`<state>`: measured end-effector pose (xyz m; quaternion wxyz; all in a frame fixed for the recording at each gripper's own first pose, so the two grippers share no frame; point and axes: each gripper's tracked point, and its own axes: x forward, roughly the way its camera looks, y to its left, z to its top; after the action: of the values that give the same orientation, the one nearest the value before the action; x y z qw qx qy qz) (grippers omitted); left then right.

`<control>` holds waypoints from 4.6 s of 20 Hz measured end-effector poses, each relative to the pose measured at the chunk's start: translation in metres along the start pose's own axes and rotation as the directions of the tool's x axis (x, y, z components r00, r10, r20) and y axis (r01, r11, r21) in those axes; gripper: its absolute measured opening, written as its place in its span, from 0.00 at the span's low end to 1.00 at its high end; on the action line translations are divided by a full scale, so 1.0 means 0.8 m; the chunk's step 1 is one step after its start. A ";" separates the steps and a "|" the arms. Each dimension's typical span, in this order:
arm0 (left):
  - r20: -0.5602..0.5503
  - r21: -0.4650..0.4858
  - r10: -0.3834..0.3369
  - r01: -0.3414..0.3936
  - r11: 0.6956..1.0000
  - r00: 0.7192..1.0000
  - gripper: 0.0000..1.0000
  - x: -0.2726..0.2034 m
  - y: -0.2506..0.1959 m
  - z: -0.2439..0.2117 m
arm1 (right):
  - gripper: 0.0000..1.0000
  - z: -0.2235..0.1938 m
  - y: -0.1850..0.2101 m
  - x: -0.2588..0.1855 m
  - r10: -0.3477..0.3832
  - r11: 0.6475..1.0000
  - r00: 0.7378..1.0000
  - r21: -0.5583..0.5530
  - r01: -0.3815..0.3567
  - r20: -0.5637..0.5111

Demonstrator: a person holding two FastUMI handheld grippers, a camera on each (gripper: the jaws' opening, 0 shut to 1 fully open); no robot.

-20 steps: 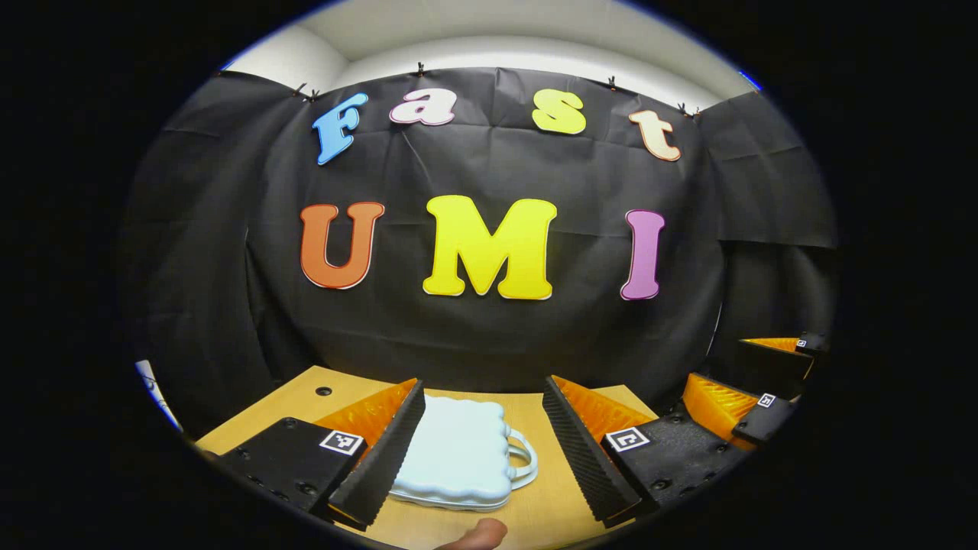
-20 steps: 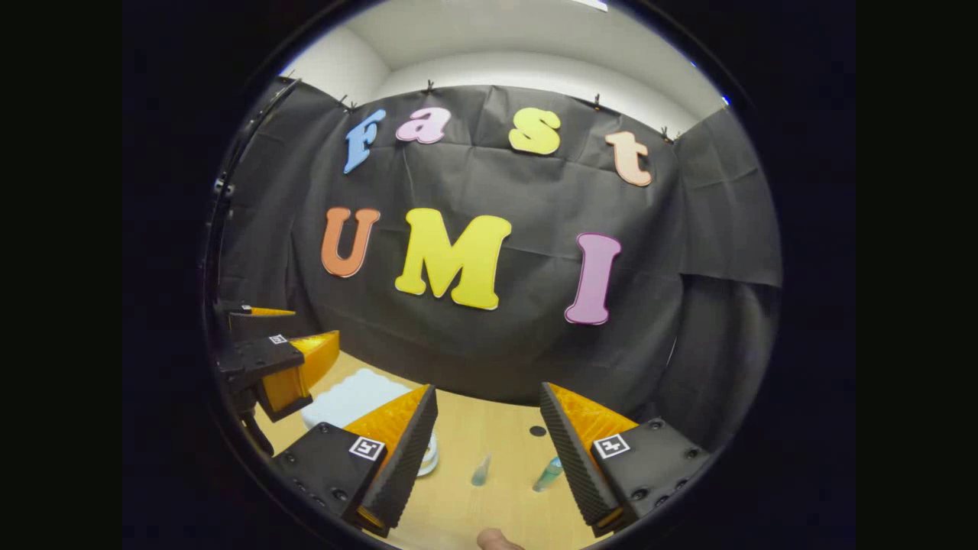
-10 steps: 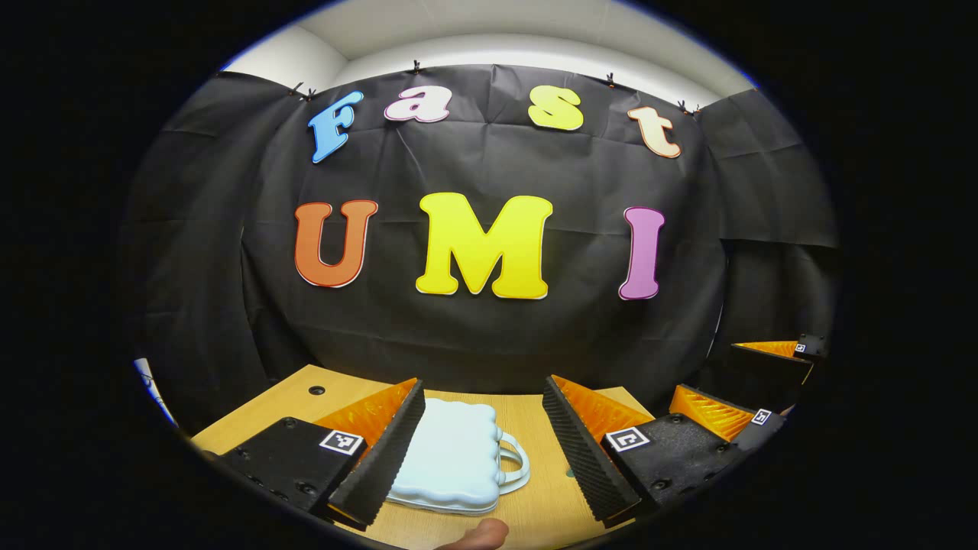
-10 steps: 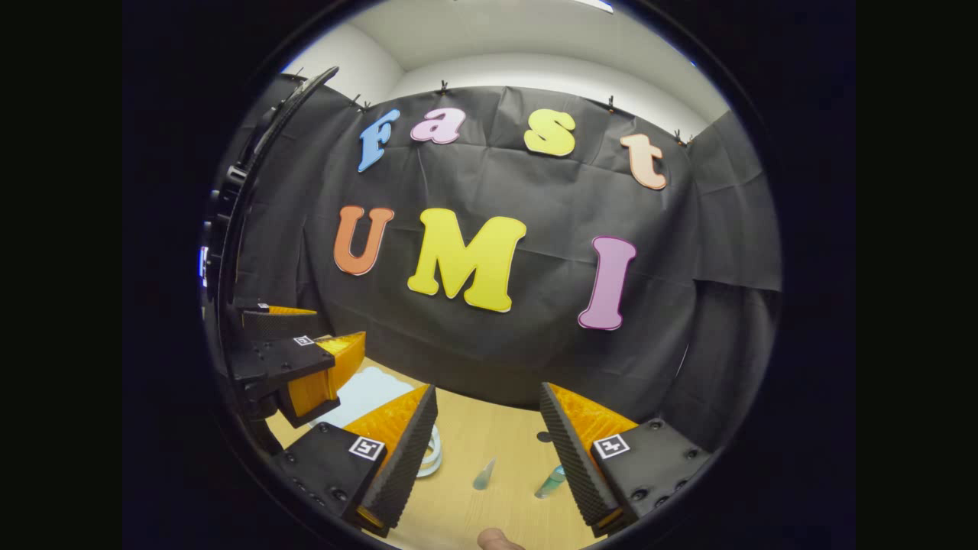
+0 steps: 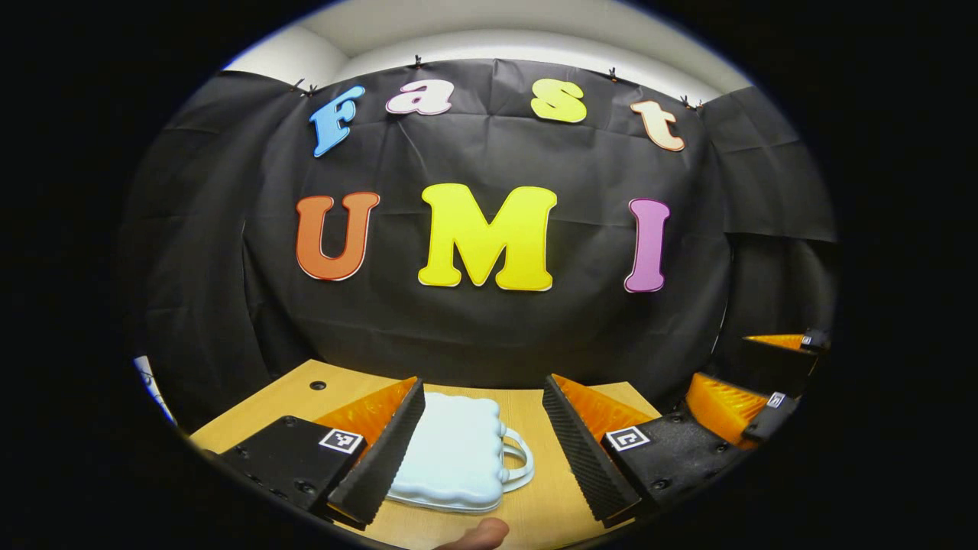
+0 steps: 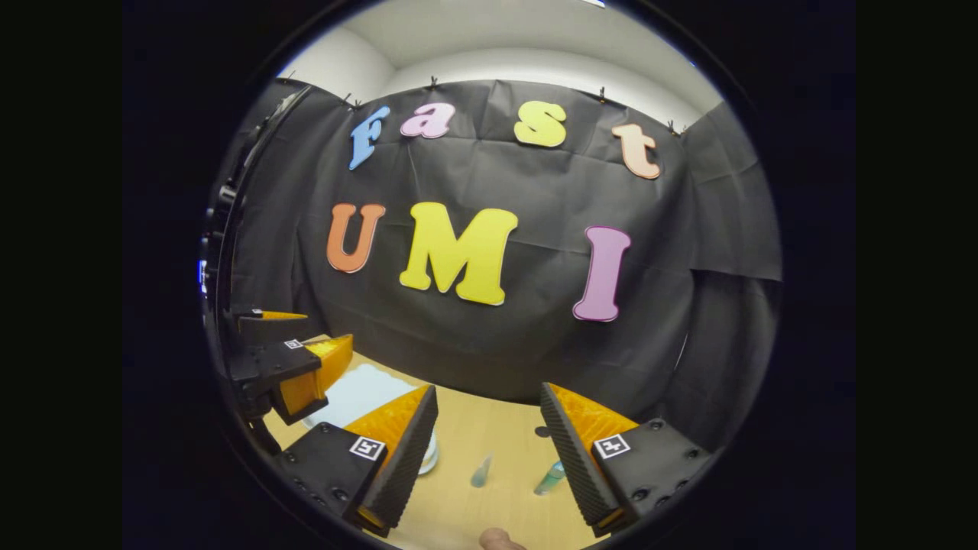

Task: First open the suitcase, pack the skin care products into it, and then close the suitcase.

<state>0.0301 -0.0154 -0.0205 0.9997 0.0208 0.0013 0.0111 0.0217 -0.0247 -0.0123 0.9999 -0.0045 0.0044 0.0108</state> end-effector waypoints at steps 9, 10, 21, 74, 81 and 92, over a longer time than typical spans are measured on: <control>-0.020 0.431 0.065 -0.051 0.901 0.998 0.99 0.034 -0.007 -0.139 | 0.81 -0.057 -0.126 -0.014 -0.208 0.978 0.975 -0.003 0.208 -0.078; -0.024 0.488 0.071 -0.050 0.872 0.997 0.98 0.039 -0.007 -0.154 | 0.81 -0.063 -0.136 -0.016 -0.221 0.975 0.971 -0.008 0.221 -0.088; -0.065 0.887 -0.011 0.063 0.457 0.998 0.98 0.097 -0.081 -0.253 | 0.81 -0.119 -0.220 -0.005 -0.247 0.966 0.955 0.036 0.256 -0.162; -0.054 0.742 0.107 -0.032 0.669 0.993 0.03 0.115 0.378 -0.089 | 0.81 -0.016 0.032 -0.017 -0.270 0.961 0.952 0.022 0.276 -0.144; -0.172 0.658 0.131 0.014 0.753 0.976 0.03 0.141 0.469 -0.170 | 0.81 -0.032 0.061 -0.013 -0.267 0.961 0.941 0.019 0.276 -0.207; -0.369 0.432 0.109 0.066 0.900 0.923 0.03 0.162 0.531 -0.297 | 0.81 -0.055 0.097 -0.016 -0.245 0.969 0.932 -0.031 0.246 -0.268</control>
<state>0.1493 0.4217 -0.2408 0.9494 0.2413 0.1992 0.0256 0.0070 0.0526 -0.0570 0.9834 -0.0048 0.1400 -0.1150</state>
